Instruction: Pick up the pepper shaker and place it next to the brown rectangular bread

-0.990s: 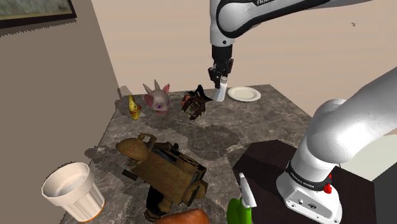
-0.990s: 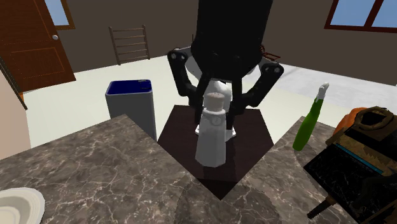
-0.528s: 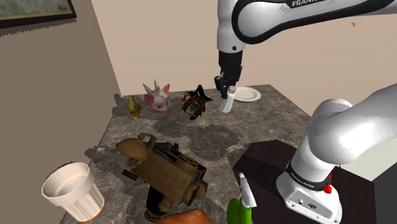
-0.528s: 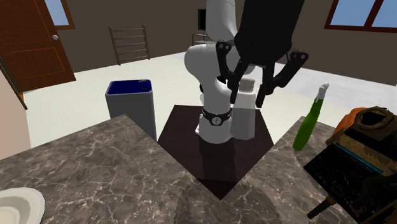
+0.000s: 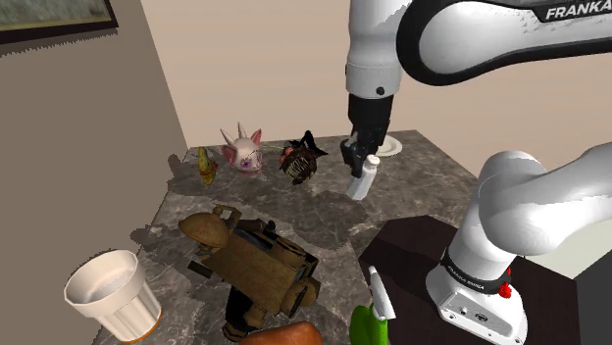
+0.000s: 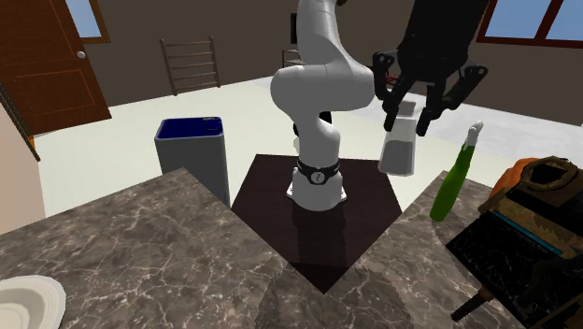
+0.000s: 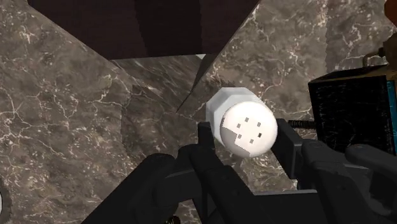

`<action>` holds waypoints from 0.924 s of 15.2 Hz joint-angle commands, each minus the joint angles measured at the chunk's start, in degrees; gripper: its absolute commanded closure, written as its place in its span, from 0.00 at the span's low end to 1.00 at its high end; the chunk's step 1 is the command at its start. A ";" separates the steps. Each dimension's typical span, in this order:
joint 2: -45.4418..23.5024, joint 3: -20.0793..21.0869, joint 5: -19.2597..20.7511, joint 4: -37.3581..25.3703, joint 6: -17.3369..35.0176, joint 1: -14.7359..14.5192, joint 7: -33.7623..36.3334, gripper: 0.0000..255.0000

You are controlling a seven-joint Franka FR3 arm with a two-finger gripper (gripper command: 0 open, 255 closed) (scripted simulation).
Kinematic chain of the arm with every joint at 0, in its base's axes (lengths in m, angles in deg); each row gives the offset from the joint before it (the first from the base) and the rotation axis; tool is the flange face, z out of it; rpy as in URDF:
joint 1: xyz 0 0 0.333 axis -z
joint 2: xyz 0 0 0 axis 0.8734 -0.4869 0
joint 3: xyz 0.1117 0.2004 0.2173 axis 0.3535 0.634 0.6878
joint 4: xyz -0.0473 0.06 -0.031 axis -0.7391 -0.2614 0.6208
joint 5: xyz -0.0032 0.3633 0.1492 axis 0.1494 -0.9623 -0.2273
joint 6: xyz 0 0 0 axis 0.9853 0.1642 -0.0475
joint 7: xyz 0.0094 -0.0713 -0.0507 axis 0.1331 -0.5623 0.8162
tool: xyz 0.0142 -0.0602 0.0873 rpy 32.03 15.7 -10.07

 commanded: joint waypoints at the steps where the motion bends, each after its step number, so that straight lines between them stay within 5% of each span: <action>1: 2.57 2.23 -2.21 0.63 -2.01 -1.82 2.64 1.00; 14: 8.92 18.05 -17.18 -2.65 -10.01 -11.36 20.44 1.00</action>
